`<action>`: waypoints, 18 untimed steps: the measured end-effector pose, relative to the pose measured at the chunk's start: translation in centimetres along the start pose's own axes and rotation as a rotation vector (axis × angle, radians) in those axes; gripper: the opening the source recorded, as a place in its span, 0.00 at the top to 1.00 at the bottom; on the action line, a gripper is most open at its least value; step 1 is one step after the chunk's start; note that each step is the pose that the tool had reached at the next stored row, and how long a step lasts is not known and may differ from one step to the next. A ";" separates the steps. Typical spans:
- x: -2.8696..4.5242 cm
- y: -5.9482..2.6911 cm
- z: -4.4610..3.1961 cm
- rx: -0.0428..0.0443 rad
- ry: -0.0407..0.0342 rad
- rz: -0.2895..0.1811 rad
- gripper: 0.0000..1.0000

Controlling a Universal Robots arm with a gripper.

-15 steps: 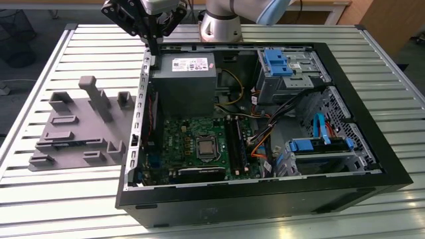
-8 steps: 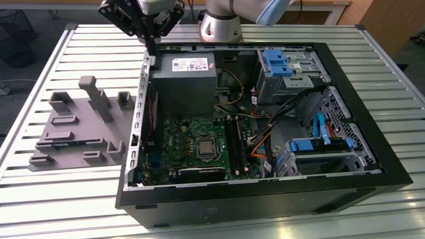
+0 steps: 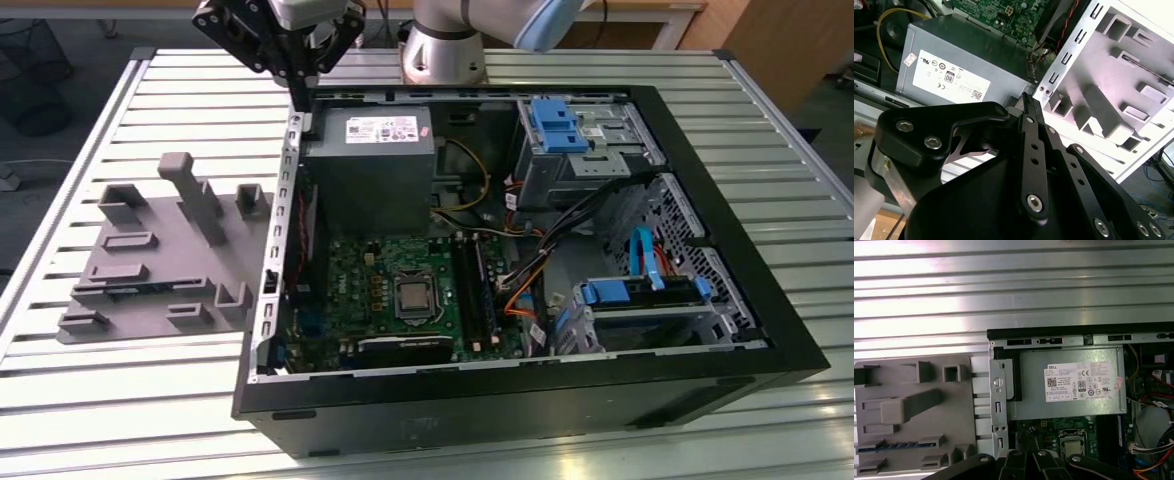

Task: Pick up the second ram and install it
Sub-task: 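Reach for the second ram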

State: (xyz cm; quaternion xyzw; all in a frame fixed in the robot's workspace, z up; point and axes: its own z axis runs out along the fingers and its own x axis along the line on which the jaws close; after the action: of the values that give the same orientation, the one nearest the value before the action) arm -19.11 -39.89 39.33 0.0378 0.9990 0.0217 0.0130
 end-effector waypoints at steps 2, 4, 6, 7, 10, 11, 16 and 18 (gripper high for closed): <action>0.06 -0.01 0.00 -0.0001 -0.0001 0.000 0.89; 0.11 -0.01 0.00 -0.0001 -0.0001 0.000 0.89; 0.15 -0.01 0.00 0.0000 0.0000 0.000 0.89; 0.16 -0.01 0.00 -0.0001 -0.0001 0.000 0.89; 0.20 -0.01 0.01 -0.0001 0.0000 0.000 0.89; 0.21 -0.02 0.01 -0.0001 -0.0001 0.000 0.89; 0.36 -0.03 0.01 0.0000 0.0000 0.000 0.89; 0.42 -0.03 0.01 -0.0001 -0.0001 0.000 0.89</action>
State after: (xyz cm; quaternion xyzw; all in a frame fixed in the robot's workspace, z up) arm -19.53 -39.89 39.31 0.0379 0.9990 0.0217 0.0131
